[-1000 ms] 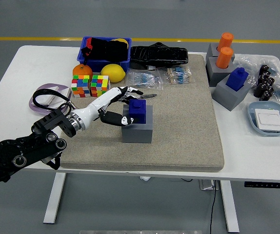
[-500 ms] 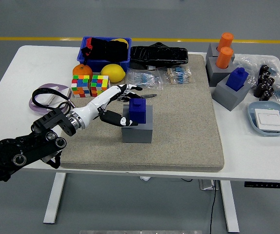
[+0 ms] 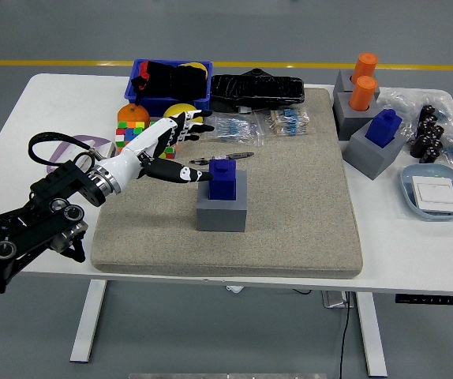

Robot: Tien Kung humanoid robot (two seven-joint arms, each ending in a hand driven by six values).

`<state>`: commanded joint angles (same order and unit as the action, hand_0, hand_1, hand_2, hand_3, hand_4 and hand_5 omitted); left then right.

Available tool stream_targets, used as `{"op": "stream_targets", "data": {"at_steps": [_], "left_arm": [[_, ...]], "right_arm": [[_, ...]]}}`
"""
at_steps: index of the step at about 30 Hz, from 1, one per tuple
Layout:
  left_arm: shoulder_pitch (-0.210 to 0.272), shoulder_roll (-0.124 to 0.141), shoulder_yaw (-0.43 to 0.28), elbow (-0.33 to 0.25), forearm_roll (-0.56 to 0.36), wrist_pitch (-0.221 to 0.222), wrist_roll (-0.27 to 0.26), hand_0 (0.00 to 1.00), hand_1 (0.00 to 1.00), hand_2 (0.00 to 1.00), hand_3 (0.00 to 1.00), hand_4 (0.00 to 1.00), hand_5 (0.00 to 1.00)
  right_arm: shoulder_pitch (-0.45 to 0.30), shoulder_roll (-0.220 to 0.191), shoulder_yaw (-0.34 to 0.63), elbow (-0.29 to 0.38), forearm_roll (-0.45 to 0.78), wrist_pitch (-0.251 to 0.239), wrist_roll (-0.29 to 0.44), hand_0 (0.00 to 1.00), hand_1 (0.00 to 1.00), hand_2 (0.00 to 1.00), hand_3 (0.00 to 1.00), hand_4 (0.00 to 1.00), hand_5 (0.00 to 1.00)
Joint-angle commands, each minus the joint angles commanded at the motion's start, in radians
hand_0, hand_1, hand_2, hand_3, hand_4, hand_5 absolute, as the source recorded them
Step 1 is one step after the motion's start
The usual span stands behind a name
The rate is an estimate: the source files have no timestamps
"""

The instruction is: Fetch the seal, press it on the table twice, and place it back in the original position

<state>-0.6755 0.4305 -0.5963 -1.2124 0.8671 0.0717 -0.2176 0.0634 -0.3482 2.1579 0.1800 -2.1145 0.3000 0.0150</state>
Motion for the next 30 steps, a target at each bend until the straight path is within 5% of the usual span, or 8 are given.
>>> {"op": "stream_targets", "data": {"at_steps": [3,7,9,10,13,15,16,30], "left_arm": [[0.032,0.033,-0.087,-0.029,-0.01,-0.033,0.021,0.981,0.998,0.998,0.998,0.998,0.277],[0.056,0.064,-0.174,0.007,-0.027,-0.01,0.01,0.983,0.998,0.998,0.998,0.998,0.325],[0.067,0.075,-0.198,0.05,-0.048,0.04,-0.017,0.983,0.998,0.998,0.998,0.998,0.325],[0.072,0.078,-0.201,0.065,-0.057,0.073,-0.037,0.955,0.997,0.998,0.995,0.998,0.541],[0.09,0.08,-0.212,0.121,-0.088,0.189,-0.098,0.955,0.997,0.998,0.995,0.998,0.541],[0.102,0.079,-0.218,0.15,-0.097,0.203,-0.106,0.955,0.997,0.998,0.995,0.998,0.541],[0.106,0.078,-0.22,0.163,-0.097,0.204,-0.108,0.875,0.879,0.839,0.881,0.897,0.139],[0.171,0.048,-0.303,0.288,-0.106,0.208,-0.094,0.856,0.851,0.827,0.869,0.881,0.128]], "right_arm": [[-0.001,-0.002,0.001,0.0,-0.001,-0.001,-0.001,0.784,0.684,0.664,0.623,0.815,0.448],[-0.004,-0.003,-0.002,0.0,0.0,-0.002,-0.004,0.784,0.685,0.664,0.623,0.814,0.449],[-0.003,-0.002,-0.007,0.0,0.002,-0.001,-0.006,0.784,0.685,0.664,0.623,0.814,0.449],[-0.003,-0.002,-0.008,0.0,0.003,0.0,-0.006,0.784,0.685,0.664,0.623,0.815,0.45],[-0.002,-0.001,-0.015,0.0,0.006,0.0,-0.008,0.784,0.685,0.664,0.623,0.815,0.45],[-0.002,-0.001,-0.018,0.0,0.007,0.001,-0.009,0.784,0.685,0.664,0.623,0.815,0.45],[-0.003,-0.001,-0.019,0.0,0.007,0.0,-0.009,0.784,0.685,0.664,0.622,0.815,0.452],[-0.009,0.0,-0.018,0.0,0.006,-0.008,-0.015,0.784,0.683,0.664,0.621,0.814,0.453]]}}
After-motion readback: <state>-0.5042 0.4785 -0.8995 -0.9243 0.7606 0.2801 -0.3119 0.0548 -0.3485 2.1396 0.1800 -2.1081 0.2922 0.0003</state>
